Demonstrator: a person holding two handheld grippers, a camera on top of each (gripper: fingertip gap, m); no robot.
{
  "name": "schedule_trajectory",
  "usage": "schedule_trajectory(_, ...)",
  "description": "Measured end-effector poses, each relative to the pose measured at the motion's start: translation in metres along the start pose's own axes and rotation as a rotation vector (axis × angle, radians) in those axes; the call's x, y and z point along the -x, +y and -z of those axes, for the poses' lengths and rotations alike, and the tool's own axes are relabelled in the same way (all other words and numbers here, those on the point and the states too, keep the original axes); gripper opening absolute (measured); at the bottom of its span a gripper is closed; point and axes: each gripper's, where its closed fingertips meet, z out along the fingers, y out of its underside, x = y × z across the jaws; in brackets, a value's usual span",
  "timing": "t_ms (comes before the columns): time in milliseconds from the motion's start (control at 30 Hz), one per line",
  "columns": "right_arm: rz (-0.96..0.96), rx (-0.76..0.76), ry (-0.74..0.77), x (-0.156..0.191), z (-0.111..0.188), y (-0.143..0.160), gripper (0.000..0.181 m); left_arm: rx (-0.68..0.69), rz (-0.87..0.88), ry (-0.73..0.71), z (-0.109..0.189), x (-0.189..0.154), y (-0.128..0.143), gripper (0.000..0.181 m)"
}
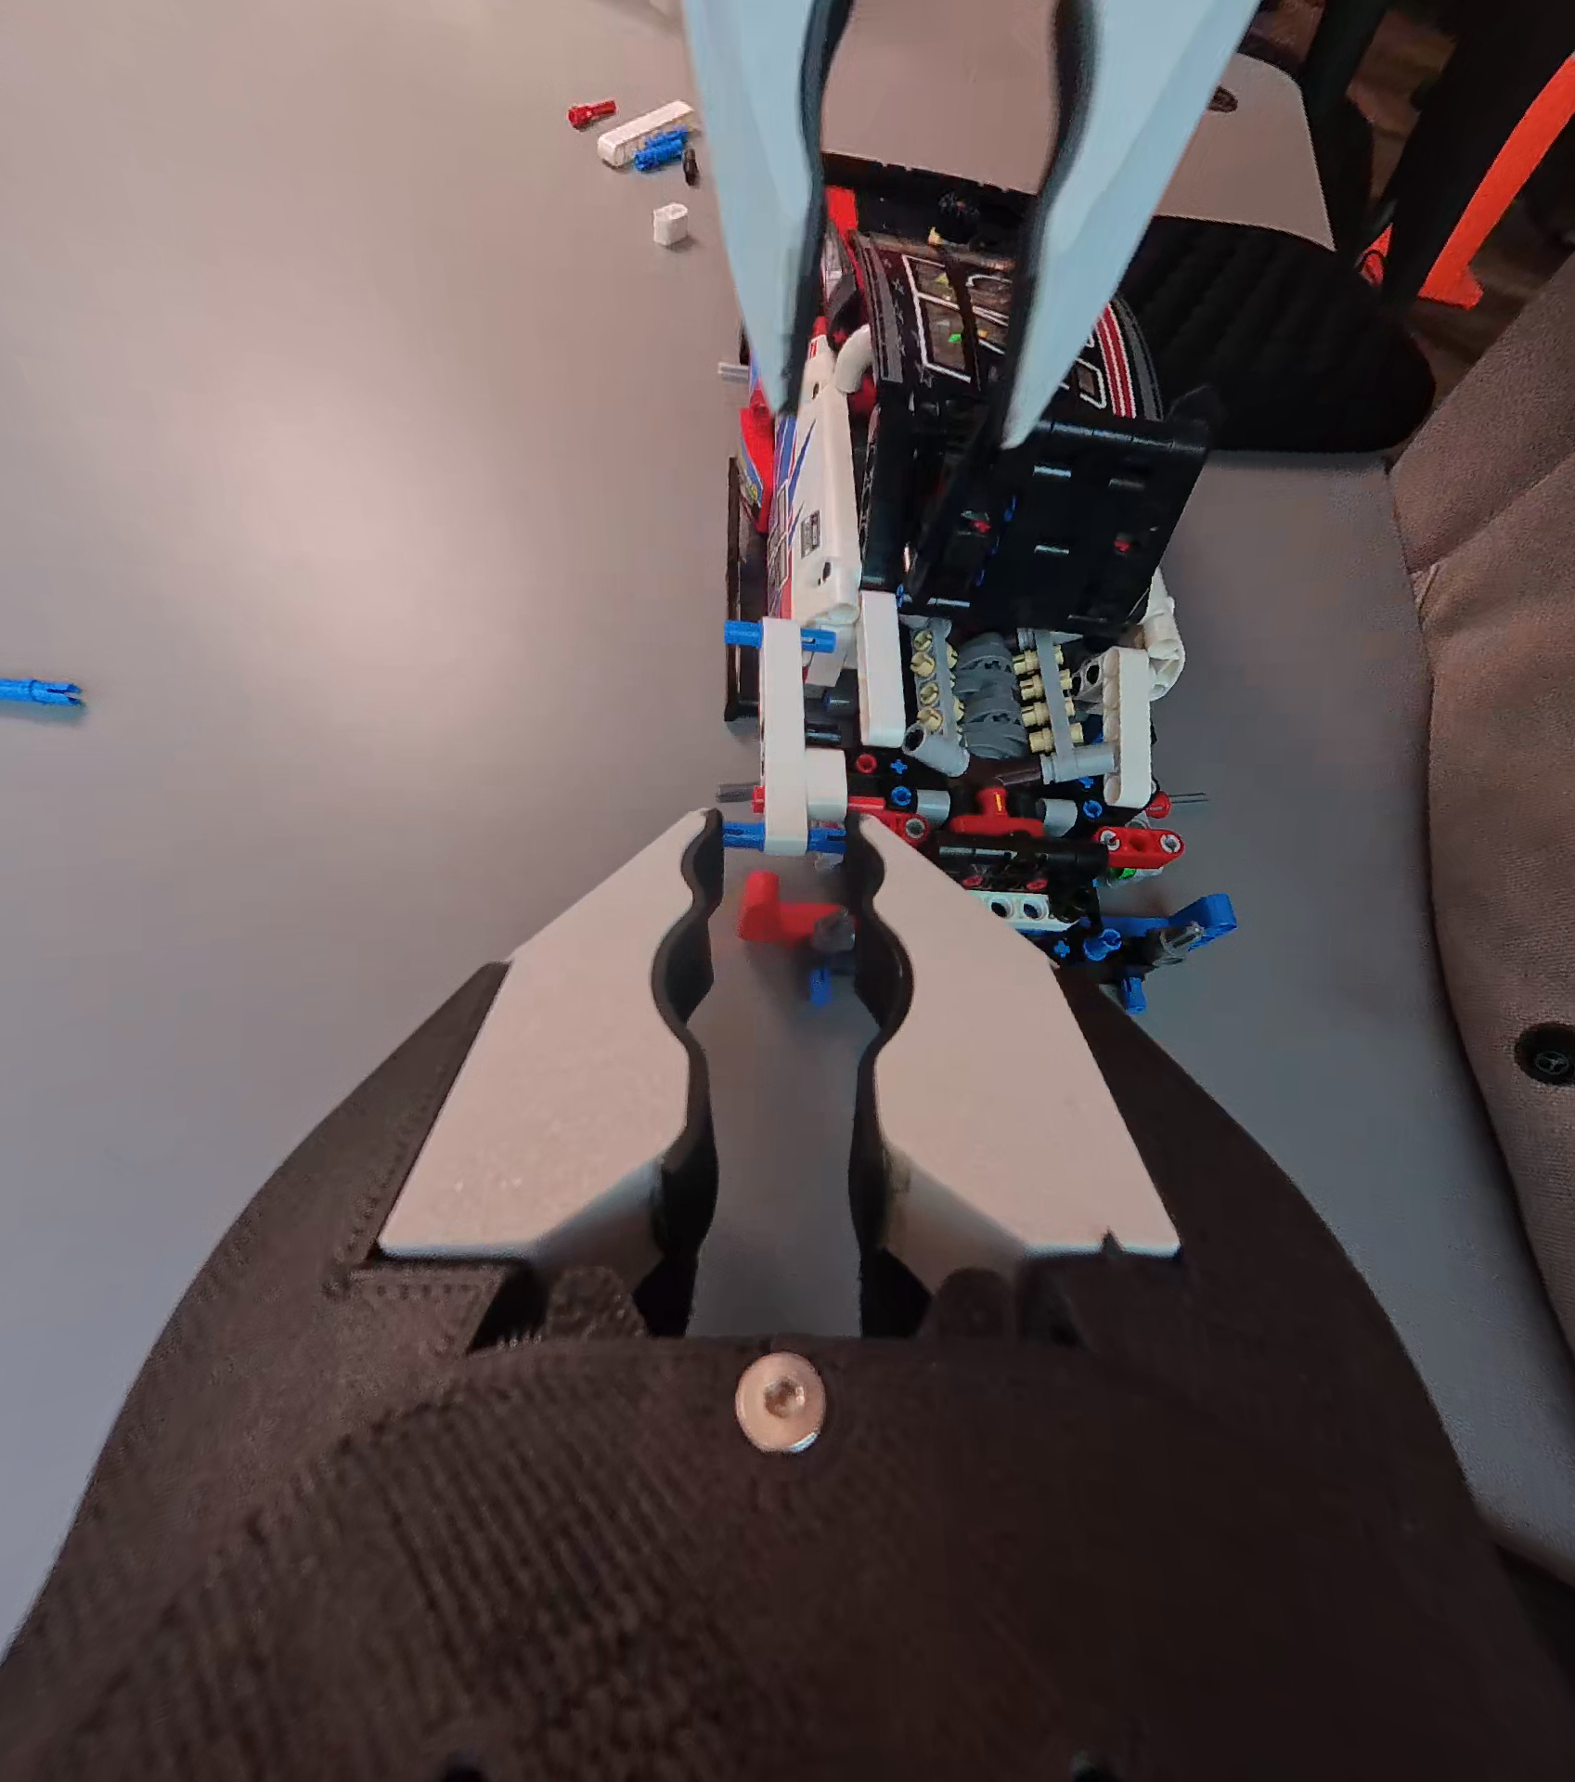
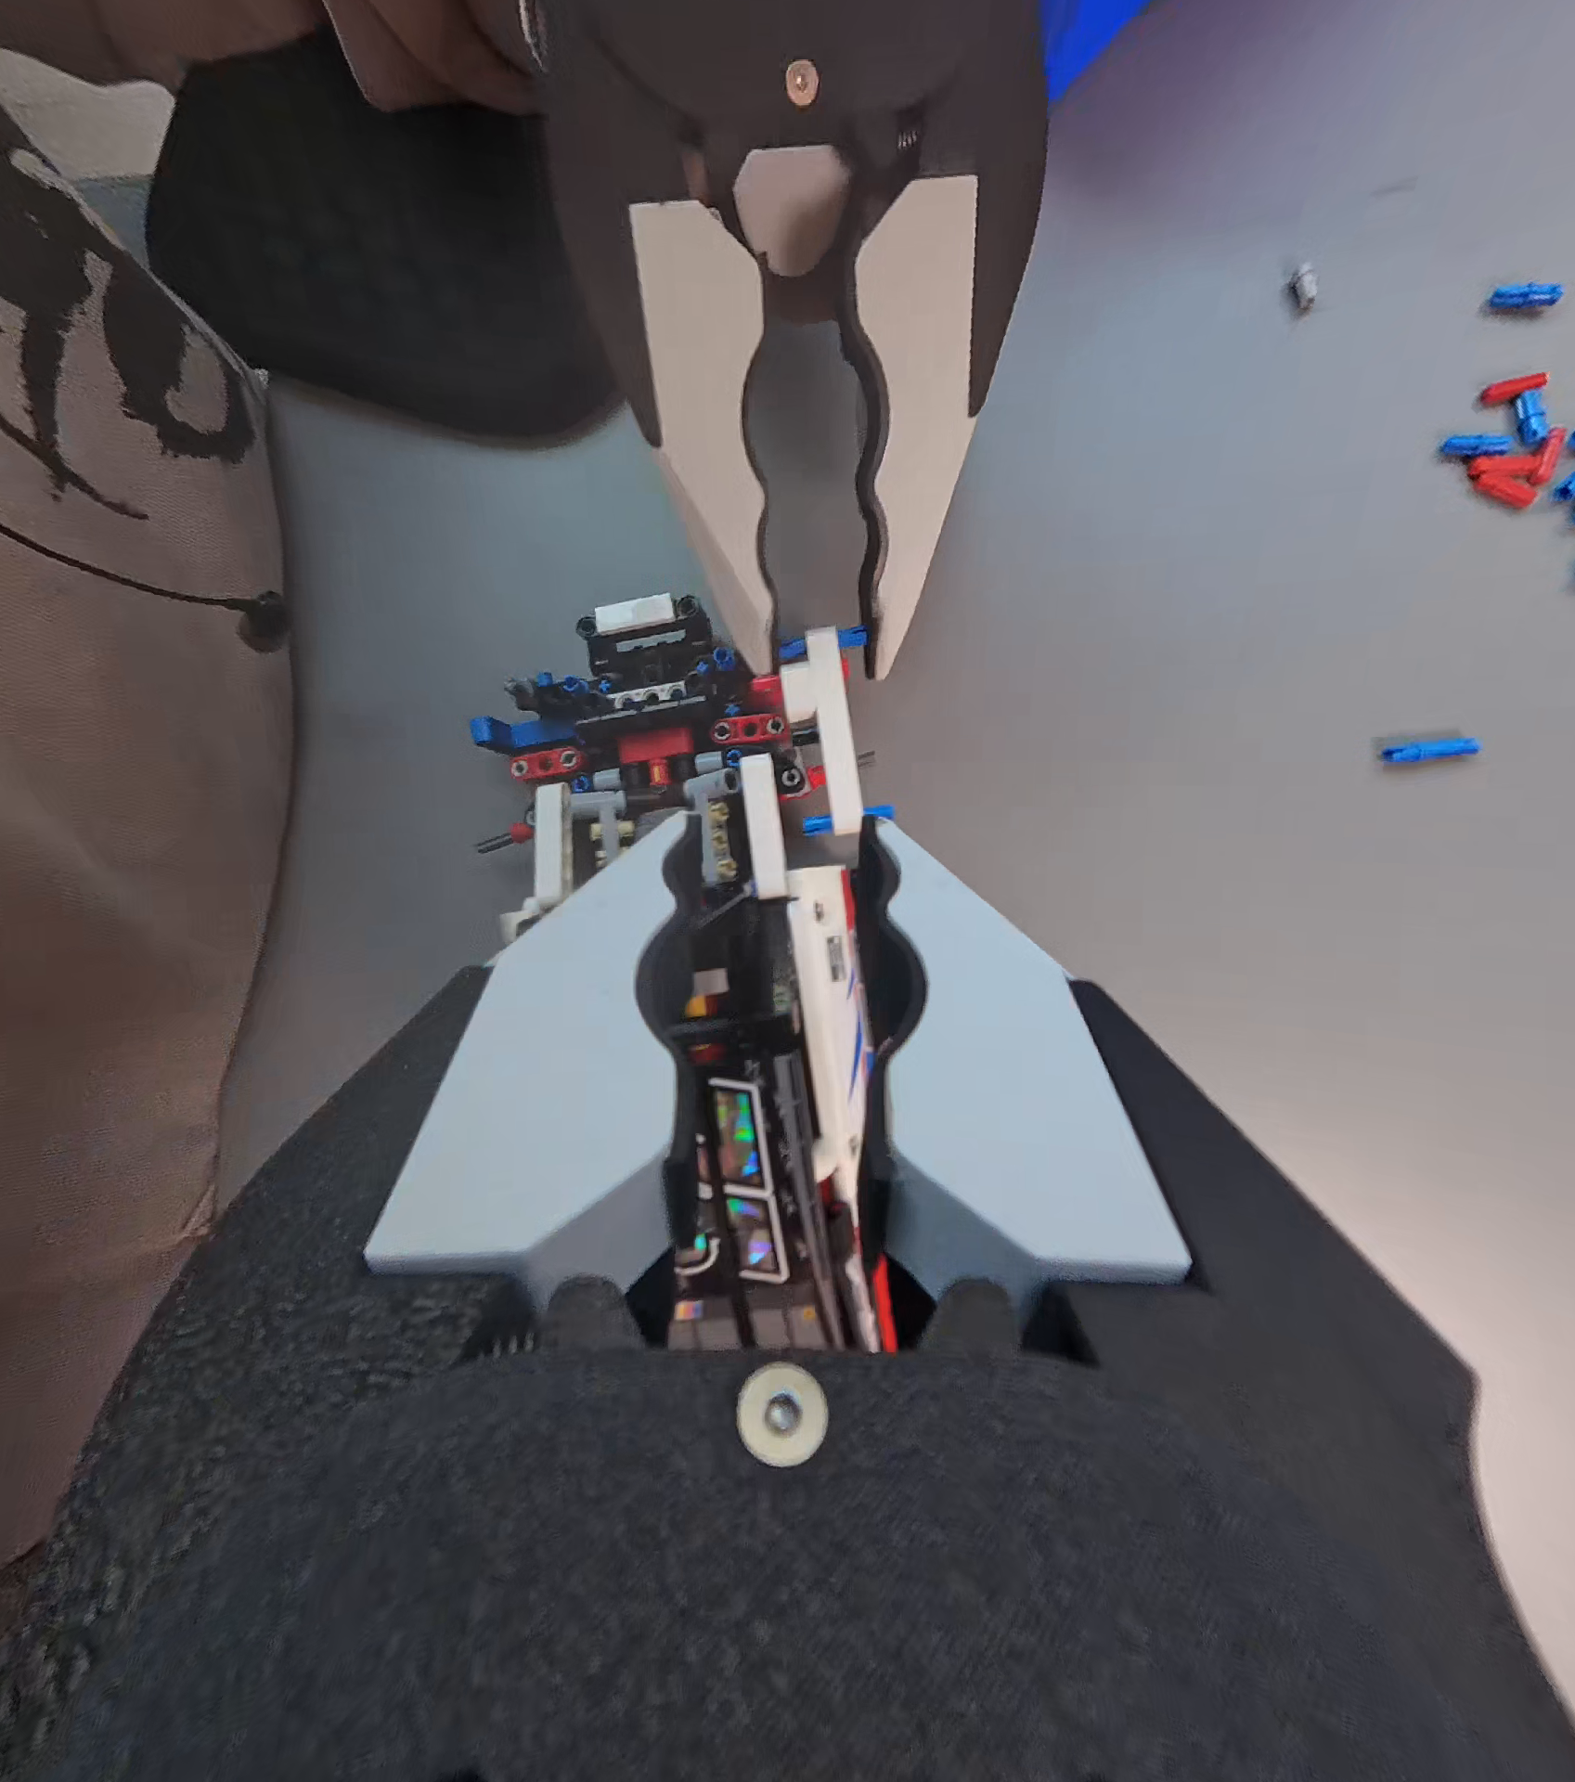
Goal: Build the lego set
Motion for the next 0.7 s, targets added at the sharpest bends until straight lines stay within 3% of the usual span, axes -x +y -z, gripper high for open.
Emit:
schedule_trajectory(133,-0.048,0.084,0.181,0.017,0.013,0.024,0.056,-0.015,0.018,-0.036,0.000,0.006,0.000,0.023)
schedule_trajectory(200,-0.097,0.041,0.271,0.026,0.020,0.036,0.059,-0.011,0.023,-0.042,0.001,0.007,0.001,0.023)
schedule_trajectory(300,-0.141,0.027,0.293,0.042,0.034,0.058,0.087,-0.010,0.024,-0.033,0.000,0.005,0.001,0.023)
schedule_trajectory(367,-0.162,0.009,0.295,0.046,0.045,0.066,0.092,-0.004,0.023,-0.017,-0.002,0.001,0.000,0.023)
schedule_trajectory(567,0.143,0.288,0.267,0.060,0.033,0.127,0.110,0.013,0.005,-0.017,-0.007,-0.016,-0.001,0.023)
schedule_trajectory(633,0.252,0.319,0.299,0.046,0.025,0.132,0.106,0.018,0.015,-0.015,-0.009,-0.023,-0.002,0.023)
schedule_trajectory(700,0.282,0.336,0.244,0.042,0.016,0.134,0.114,0.025,0.013,-0.024,-0.011,-0.028,-0.002,0.023)
